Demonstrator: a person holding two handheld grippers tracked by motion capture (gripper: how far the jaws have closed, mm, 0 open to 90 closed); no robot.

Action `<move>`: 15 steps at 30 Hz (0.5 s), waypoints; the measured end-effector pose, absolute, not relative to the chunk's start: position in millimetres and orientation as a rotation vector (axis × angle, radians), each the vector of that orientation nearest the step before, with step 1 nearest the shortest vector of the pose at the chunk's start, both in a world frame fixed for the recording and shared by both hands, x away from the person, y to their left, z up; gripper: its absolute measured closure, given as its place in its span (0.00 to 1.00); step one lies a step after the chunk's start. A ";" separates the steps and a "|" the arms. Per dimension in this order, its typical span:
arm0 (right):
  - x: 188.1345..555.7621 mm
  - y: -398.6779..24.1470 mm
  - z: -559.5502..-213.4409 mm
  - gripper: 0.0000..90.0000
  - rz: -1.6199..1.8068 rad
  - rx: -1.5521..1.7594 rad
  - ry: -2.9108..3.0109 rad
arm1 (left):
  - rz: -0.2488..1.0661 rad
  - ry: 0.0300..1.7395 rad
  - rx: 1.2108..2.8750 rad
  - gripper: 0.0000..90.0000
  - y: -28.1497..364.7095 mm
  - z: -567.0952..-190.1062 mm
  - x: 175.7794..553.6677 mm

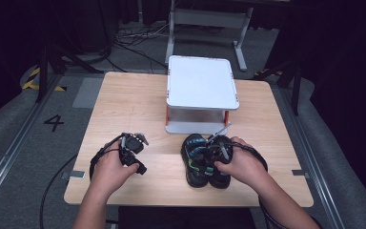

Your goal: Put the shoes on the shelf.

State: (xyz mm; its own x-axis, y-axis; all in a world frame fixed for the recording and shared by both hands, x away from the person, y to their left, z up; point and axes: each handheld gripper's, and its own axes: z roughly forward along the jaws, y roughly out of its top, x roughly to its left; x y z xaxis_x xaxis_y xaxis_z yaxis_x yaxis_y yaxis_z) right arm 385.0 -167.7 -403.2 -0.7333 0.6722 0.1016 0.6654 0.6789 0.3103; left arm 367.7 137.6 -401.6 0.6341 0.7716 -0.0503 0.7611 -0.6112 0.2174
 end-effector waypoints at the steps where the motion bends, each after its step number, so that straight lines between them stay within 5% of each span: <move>1: 383.0 -167.5 -403.9 0.80 0.521 1.094 2.854 | 0.072 1.255 2.638 0.33 137.5 -401.3 367.8; 7: 384.0 -167.7 -406.4 0.91 0.561 1.139 2.847 | 0.075 1.246 2.635 0.33 136.1 -400.9 368.0; 15: 388.0 -167.0 -400.6 0.93 0.594 1.240 2.828 | 0.082 1.255 2.615 0.33 140.8 -397.3 368.9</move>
